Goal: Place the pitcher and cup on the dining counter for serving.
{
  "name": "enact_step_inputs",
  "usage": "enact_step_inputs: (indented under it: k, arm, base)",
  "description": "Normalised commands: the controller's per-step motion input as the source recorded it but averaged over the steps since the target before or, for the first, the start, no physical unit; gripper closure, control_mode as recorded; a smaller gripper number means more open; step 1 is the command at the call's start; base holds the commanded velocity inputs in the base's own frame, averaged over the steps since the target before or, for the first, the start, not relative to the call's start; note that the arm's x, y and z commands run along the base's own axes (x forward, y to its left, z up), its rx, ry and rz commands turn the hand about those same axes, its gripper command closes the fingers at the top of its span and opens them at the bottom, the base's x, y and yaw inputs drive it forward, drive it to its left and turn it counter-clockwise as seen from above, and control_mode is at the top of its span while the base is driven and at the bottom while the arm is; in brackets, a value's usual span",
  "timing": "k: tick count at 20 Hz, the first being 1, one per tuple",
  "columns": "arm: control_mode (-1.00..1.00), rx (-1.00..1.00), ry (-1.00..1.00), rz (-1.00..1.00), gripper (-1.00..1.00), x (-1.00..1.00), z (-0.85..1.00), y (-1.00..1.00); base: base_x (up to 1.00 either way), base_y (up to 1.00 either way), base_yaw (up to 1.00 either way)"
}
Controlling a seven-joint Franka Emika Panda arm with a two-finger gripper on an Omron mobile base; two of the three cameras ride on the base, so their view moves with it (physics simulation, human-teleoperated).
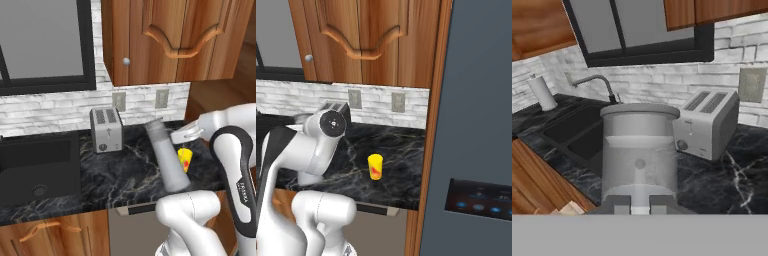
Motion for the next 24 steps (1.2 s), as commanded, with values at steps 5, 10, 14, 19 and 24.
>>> enact_step_inputs:
  k: [5,10,14,19,24]
  arm:
    - [-1.0,0.08,-0.01,0.0,1.0,0.0,0.0,0.0]
    - [-1.0,0.04,-0.03,0.0,1.0,0.0,0.0,0.0]
    - [-1.0,0.11,-0.1,0.0,1.0,-0.08,0.0,0.0]
    - [-1.0,0.06,-0.03,0.0,1.0,-0.02,0.0,0.0]
    - [1.0,0.0,0.0,0.0,1.0,0.0,0.0,0.0]
  base:
    - [0.0,0.0,0.0]
    - [0.0,0.0,0.0]
    - [0.0,0.0,0.0]
    - [0.0,0.0,0.0]
    - [-0.1,0.0,0.02]
